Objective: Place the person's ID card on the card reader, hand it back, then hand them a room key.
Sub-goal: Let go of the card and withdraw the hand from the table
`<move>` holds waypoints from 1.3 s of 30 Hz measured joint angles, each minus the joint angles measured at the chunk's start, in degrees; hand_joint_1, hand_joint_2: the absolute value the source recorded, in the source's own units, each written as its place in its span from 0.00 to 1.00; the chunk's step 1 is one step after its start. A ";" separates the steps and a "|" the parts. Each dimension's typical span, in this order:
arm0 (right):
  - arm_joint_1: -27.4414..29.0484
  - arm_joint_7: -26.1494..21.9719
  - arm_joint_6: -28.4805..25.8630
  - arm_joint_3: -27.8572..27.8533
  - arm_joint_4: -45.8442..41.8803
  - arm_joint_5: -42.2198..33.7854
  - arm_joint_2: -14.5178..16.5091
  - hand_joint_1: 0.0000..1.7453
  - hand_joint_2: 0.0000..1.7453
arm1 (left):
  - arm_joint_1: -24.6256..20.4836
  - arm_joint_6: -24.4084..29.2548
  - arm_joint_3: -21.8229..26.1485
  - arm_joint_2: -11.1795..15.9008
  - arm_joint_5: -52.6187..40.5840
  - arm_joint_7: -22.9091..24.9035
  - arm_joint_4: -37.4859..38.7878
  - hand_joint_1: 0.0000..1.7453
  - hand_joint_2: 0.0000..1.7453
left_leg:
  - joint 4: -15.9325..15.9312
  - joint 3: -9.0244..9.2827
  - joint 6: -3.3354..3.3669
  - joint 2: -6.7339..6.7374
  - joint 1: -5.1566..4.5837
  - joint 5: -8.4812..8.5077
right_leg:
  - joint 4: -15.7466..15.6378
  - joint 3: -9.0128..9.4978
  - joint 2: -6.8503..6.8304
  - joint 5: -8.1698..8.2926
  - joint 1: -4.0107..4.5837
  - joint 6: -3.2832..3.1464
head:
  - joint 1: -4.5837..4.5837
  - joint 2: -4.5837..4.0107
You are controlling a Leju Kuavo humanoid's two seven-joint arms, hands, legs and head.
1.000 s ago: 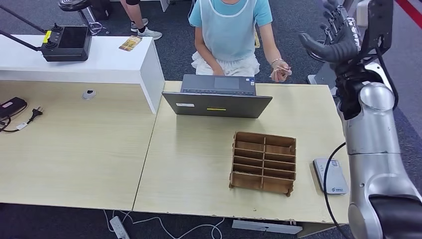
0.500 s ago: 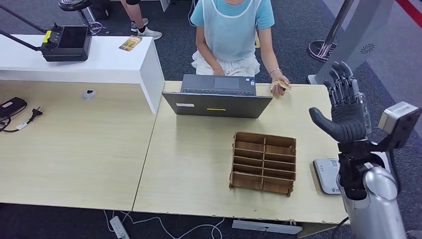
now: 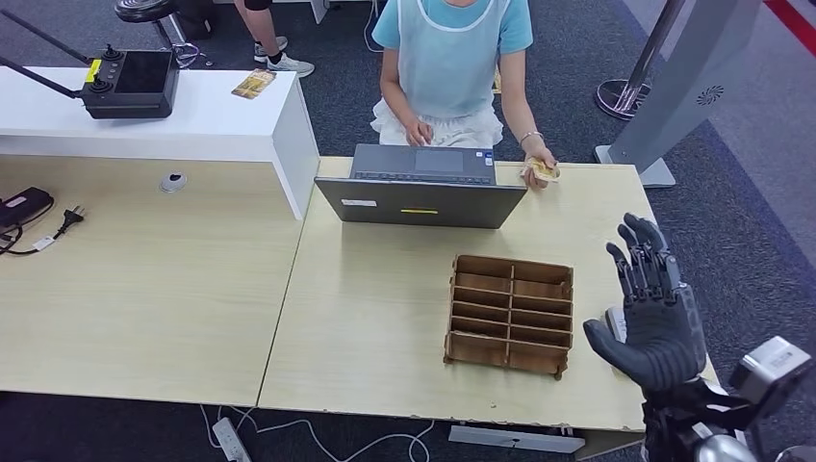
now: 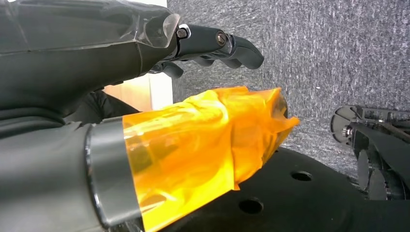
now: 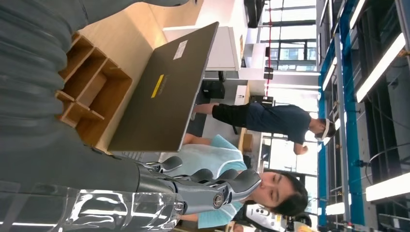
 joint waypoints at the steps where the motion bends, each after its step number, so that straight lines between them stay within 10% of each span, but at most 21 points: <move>1: 0.94 -0.39 -0.34 0.38 -0.27 1.05 0.37 0.00 1.00 | 0.00 0.02 0.10 -0.04 -0.02 -0.04 0.00 0.00 0.00 | 0.00 0.00 0.00 0.00 0.00 0.00 | 0.00 0.00 0.00 0.00 0.00 0.00 | 0.00 0.00; 39: 6.30 -1.34 -8.23 5.98 -1.05 8.06 2.74 0.00 1.00 | -0.06 0.83 0.22 -0.14 -0.78 -0.35 0.00 0.00 0.00 | 0.00 0.01 0.00 0.01 -0.01 0.00 | 0.00 0.00 0.03 0.00 -0.01 0.00 | 0.00 0.00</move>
